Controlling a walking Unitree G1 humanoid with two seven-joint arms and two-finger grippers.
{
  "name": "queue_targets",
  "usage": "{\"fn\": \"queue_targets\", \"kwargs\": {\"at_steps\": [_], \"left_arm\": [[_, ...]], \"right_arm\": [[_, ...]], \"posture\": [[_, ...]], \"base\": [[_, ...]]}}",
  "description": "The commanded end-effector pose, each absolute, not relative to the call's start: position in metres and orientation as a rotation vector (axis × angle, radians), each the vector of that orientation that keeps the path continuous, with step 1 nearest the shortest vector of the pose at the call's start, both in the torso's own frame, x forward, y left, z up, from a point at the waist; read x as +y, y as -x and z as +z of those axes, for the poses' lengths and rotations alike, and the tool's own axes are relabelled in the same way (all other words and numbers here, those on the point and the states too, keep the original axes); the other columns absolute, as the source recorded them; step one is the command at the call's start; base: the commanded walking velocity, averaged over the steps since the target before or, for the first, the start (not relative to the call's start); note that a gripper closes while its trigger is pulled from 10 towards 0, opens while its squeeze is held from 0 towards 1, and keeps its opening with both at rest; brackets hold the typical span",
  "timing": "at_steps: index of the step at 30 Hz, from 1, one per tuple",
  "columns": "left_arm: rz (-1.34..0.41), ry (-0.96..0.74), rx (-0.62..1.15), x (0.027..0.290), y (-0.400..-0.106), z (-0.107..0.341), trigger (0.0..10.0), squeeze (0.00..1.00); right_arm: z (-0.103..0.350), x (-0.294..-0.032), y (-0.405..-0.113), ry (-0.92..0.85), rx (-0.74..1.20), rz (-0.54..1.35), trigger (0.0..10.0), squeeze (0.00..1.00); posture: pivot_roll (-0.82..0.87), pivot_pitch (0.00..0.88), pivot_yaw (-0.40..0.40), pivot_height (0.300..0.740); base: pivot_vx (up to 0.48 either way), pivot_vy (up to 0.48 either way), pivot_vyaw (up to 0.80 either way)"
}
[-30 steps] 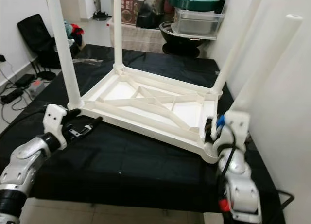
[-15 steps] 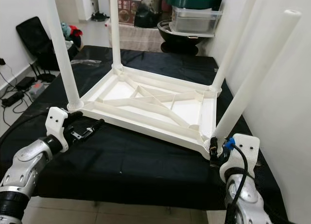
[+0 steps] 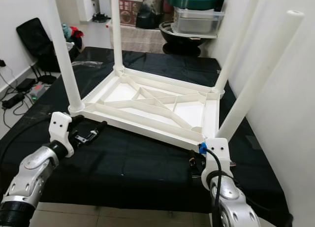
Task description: Building children table
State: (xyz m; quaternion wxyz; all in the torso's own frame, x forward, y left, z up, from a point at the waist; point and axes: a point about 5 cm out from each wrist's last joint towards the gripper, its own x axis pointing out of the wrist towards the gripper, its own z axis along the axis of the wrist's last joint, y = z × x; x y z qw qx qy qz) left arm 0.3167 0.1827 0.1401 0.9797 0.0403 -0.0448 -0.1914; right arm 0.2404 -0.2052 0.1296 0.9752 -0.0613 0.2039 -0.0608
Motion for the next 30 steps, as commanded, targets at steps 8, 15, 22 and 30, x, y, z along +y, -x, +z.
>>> {"fn": "queue_targets", "kwargs": {"at_steps": [8, 15, 22, 30], "left_arm": [[-0.187, -0.073, -0.143, 0.206, -0.319, 0.152, 10.0, 0.32], [-0.027, -0.075, -0.156, 0.227, -0.315, 0.156, 10.0, 0.31], [-0.093, -0.106, -0.168, 0.208, -0.308, 0.157, 10.0, 0.3], [-0.116, -0.091, -0.172, 0.202, -0.309, 0.16, 10.0, 0.32]], "right_arm": [[0.144, -0.186, -0.252, 0.098, 0.304, 0.044, 10.0, 0.0], [0.153, -0.18, -0.259, 0.101, 0.21, 0.06, 10.0, 0.0], [0.16, -0.177, -0.272, 0.172, 0.135, 0.06, 10.0, 0.0], [0.165, -0.163, -0.279, 0.109, 0.102, 0.119, 10.0, 0.0]], "posture": [[0.05, 0.0, -0.093, 0.74], [0.07, 0.0, -0.103, 0.74], [0.08, 0.0, -0.104, 0.74], [0.08, 0.0, -0.108, 0.74]], "base": [[0.0, 0.0, 0.0], [0.0, 0.0, 0.0], [0.0, 0.0, 0.0], [0.0, 0.205, -0.39]]}}
